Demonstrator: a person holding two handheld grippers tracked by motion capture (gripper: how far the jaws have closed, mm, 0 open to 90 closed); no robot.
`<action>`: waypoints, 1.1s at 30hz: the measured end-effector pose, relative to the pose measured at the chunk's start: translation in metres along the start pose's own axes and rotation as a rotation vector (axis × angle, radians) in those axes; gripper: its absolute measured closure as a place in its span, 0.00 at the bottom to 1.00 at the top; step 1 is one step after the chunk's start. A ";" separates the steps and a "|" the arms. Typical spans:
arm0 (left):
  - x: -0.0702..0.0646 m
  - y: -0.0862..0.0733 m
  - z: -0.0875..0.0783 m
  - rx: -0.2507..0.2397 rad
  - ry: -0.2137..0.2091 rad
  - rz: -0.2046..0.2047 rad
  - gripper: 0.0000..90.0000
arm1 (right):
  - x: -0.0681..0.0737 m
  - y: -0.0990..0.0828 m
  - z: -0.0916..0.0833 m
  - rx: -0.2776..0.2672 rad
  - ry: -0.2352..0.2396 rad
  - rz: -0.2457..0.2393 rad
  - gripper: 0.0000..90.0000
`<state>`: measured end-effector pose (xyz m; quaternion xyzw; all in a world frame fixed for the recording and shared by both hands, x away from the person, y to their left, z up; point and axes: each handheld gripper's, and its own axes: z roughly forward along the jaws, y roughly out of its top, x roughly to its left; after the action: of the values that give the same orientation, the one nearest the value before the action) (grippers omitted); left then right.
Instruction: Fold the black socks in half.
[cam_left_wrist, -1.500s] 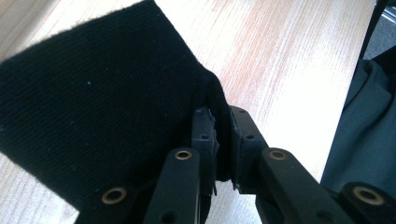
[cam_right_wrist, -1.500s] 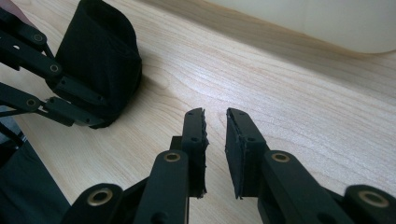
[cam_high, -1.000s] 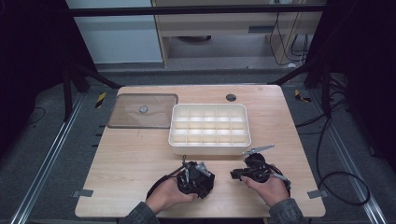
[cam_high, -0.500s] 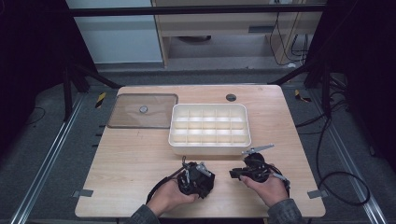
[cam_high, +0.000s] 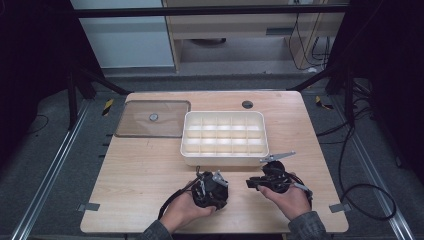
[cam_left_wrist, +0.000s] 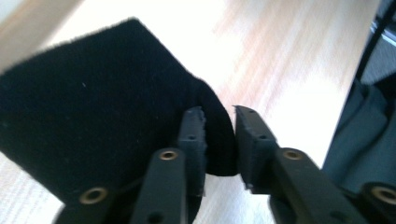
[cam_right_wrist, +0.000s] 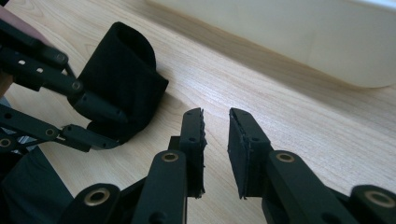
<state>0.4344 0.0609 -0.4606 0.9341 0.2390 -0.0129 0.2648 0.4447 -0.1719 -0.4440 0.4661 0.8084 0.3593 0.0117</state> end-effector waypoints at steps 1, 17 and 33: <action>0.000 0.000 -0.001 -0.011 0.006 -0.008 0.76 | 0.000 0.000 -0.001 -0.001 -0.002 -0.002 0.83; 0.012 0.003 -0.030 -0.110 0.060 -0.068 0.58 | 0.001 0.004 -0.003 -0.009 -0.008 0.002 0.78; 0.019 0.002 -0.041 -0.147 0.075 -0.082 0.54 | 0.003 0.005 -0.002 -0.008 -0.006 -0.003 0.77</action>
<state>0.4478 0.0876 -0.4274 0.9015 0.2870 0.0286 0.3226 0.4459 -0.1691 -0.4388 0.4660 0.8076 0.3610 0.0167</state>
